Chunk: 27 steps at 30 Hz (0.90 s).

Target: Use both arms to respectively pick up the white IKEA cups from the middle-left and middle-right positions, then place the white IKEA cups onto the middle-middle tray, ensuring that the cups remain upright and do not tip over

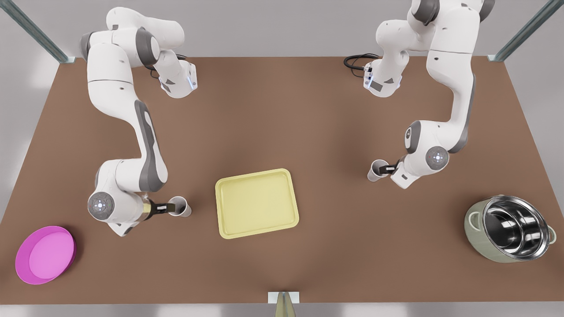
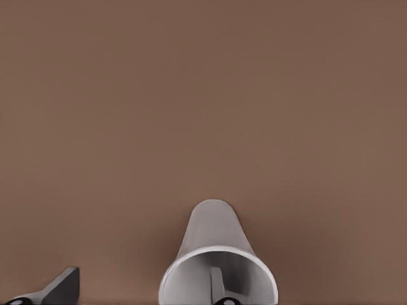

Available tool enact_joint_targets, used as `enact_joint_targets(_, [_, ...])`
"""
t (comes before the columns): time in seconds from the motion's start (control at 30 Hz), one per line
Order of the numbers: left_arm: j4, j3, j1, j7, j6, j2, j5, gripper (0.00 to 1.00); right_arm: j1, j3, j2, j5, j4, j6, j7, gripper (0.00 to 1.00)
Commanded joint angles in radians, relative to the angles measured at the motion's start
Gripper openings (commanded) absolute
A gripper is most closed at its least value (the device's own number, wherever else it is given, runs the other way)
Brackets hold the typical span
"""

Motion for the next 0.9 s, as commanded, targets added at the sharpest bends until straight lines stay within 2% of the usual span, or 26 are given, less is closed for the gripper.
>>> enact_joint_targets(0.0, [-0.005,0.000,0.000,-0.024,0.052,0.013,-0.003,1.00,0.005,-0.001,0.006,0.022,-0.019,0.087,0.020,1.00])
enact_joint_targets(0.07, [-0.005,0.000,0.000,-0.024,0.075,0.036,-0.003,1.00,0.012,-0.001,0.007,-0.002,-0.045,0.095,0.020,1.00])
enact_joint_targets(0.1, [-0.005,0.000,-0.002,-0.024,0.084,0.036,-0.003,0.89,0.011,-0.001,0.004,-0.007,-0.068,0.095,0.020,1.00])
enact_joint_targets(0.13, [-0.003,0.000,-0.002,-0.025,0.087,0.038,-0.006,0.70,0.005,-0.001,-0.002,-0.008,-0.088,0.107,0.011,1.00])
enact_joint_targets(0.17, [-0.003,0.000,-0.002,-0.025,0.092,0.042,-0.009,0.58,0.003,-0.001,-0.017,-0.010,-0.123,0.133,0.005,1.00])
enact_joint_targets(0.27, [-0.003,0.000,-0.017,-0.025,0.118,0.048,-0.104,0.45,-0.003,-0.001,-0.034,-0.024,-0.178,0.165,0.000,1.00])
enact_joint_targets(0.33, [-0.003,0.000,-0.020,-0.025,0.118,0.048,-0.138,0.40,-0.004,-0.001,-0.034,-0.024,-0.194,0.176,0.000,1.00])
enact_joint_targets(0.43, [0.000,-0.003,-0.026,-0.025,0.107,0.047,-0.152,0.40,-0.003,-0.001,-0.022,-0.024,-0.194,0.184,0.001,1.00])
enact_joint_targets(0.47, [0.004,-0.005,-0.026,-0.028,0.104,0.044,-0.152,0.37,-0.004,-0.001,-0.016,-0.024,-0.194,0.184,0.001,1.00])
enact_joint_targets(0.5, [0.006,-0.009,-0.031,-0.031,0.074,0.036,-0.150,0.26,-0.004,-0.001,-0.008,-0.022,-0.190,0.187,0.001,1.00])
enact_joint_targets(0.53, [0.006,-0.018,-0.034,-0.033,0.058,0.035,-0.149,0.21,-0.006,0.001,0.007,-0.016,-0.190,0.193,0.001,1.00])
enact_joint_targets(0.67, [0.032,-0.028,-0.043,-0.086,0.032,0.007,-0.147,0.21,-0.006,0.001,0.042,-0.013,-0.192,0.202,0.001,1.00])
enact_joint_targets(0.7, [0.119,-0.047,-0.062,-0.175,-0.023,0.015,-0.149,0.21,-0.008,0.001,0.049,-0.011,-0.192,0.208,0.001,1.00])
enact_joint_targets(0.77, [0.405,-0.140,-0.072,-0.465,-0.039,0.134,-0.144,0.21,-0.011,0.001,0.050,-0.011,-0.192,0.211,0.000,1.00])
enact_joint_targets(0.8, [0.527,-0.143,-0.100,-0.508,-0.032,0.194,-0.138,0.21,-0.015,0.001,0.050,-0.010,-0.192,0.216,0.000,0.63])
enact_joint_targets(0.83, [0.629,-0.143,-0.140,-0.511,-0.025,0.252,-0.133,0.21,-0.020,0.002,0.050,-0.010,-0.189,0.216,0.000,0.44])
enact_joint_targets(0.87, [0.676,-0.143,-0.172,-0.536,0.012,0.283,-0.130,0.21,-0.020,0.002,0.049,-0.010,-0.189,0.214,0.000,0.36])
